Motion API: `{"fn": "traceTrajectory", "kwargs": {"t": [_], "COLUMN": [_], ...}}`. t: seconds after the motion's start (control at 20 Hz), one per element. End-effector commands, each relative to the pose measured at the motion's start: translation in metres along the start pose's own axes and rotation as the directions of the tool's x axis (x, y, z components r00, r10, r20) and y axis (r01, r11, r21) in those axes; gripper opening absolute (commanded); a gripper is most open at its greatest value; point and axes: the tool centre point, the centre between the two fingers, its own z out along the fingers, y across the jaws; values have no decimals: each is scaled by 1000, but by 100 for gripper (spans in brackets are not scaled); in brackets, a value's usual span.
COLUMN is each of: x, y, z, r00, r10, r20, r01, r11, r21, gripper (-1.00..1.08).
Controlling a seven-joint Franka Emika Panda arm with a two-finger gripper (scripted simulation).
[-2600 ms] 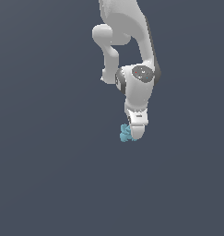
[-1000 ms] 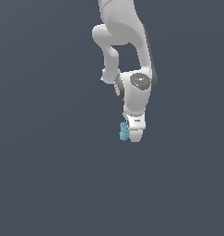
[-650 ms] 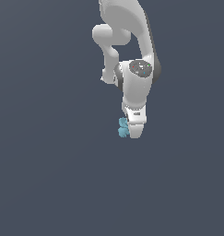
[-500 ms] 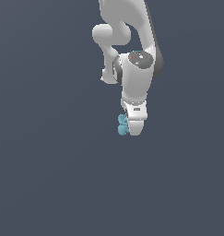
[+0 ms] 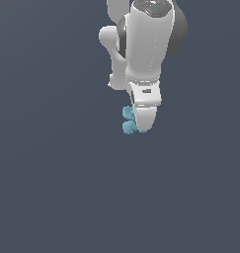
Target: Pick up the object and move it to a goal position.
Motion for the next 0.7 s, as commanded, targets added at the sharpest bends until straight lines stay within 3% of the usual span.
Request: {"fn": "traceTrajectory", "kwargs": {"t": [0.0, 0.65], "x": [-5, -31], "y": [3, 21], "z": [-27, -145], "r00": [1000, 1000], "r10": [-1, 2], "r20": [-1, 2], "r01": [1, -2], "r11": [1000, 1000], "r21": [1, 1], "gripper": [-100, -100]}}
